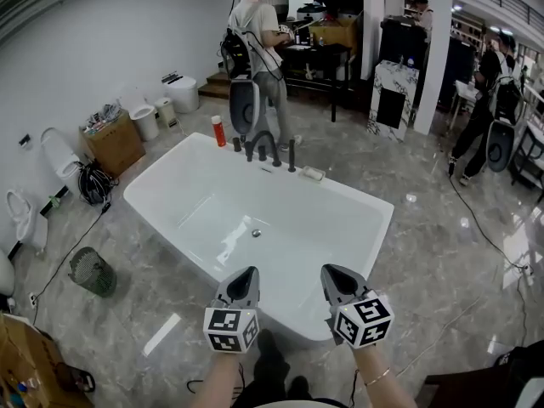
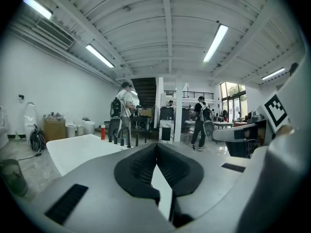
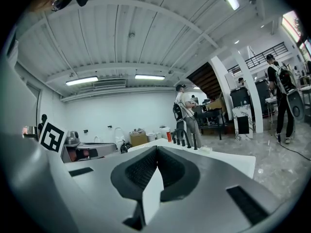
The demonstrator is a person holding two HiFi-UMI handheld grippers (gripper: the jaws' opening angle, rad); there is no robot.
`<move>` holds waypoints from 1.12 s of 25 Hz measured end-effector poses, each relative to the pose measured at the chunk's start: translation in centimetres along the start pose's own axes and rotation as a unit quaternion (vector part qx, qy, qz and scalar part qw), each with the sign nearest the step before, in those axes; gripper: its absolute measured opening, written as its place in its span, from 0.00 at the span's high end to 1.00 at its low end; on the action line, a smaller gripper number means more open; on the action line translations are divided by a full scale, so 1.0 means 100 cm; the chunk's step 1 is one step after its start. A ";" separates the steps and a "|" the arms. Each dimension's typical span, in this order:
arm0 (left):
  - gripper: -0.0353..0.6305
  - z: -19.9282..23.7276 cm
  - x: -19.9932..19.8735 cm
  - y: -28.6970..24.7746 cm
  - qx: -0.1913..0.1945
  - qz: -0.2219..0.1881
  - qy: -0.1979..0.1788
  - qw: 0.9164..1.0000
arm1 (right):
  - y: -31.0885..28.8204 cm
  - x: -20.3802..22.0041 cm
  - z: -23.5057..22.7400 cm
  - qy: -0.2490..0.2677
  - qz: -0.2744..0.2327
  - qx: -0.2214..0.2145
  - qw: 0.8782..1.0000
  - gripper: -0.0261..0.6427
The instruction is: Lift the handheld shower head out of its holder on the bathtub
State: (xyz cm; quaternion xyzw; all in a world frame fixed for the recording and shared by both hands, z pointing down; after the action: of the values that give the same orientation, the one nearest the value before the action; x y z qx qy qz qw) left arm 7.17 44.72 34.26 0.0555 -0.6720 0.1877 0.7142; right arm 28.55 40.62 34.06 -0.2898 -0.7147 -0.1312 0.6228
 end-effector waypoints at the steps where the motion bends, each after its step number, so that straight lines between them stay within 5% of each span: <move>1: 0.92 0.008 0.001 -0.008 0.002 0.001 0.001 1.000 | -0.011 -0.001 -0.001 0.001 0.001 0.000 1.000 0.95; 19: 0.92 0.287 -0.021 -0.215 0.046 0.027 0.023 0.998 | -0.350 -0.040 -0.017 -0.014 0.026 0.044 0.999 0.95; 28: 0.92 0.381 -0.025 -0.299 0.080 0.040 0.034 0.995 | -0.452 -0.057 -0.029 -0.022 0.037 0.098 0.994 0.95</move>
State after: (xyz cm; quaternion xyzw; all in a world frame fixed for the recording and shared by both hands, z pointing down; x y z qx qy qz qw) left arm -18.41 4.04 40.43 0.0792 -0.6319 0.2709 0.7218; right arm 5.14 1.50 36.98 -0.2565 -0.7266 -0.0309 0.6366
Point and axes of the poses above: the fingertips, and each gripper's own axes: y backward along the fingers, z to its left, x out of its underside, the point moved 7 cm from there along y, backward along the fingers, and after that the axes turned 8 degrees about x, right-handed, at the moved point
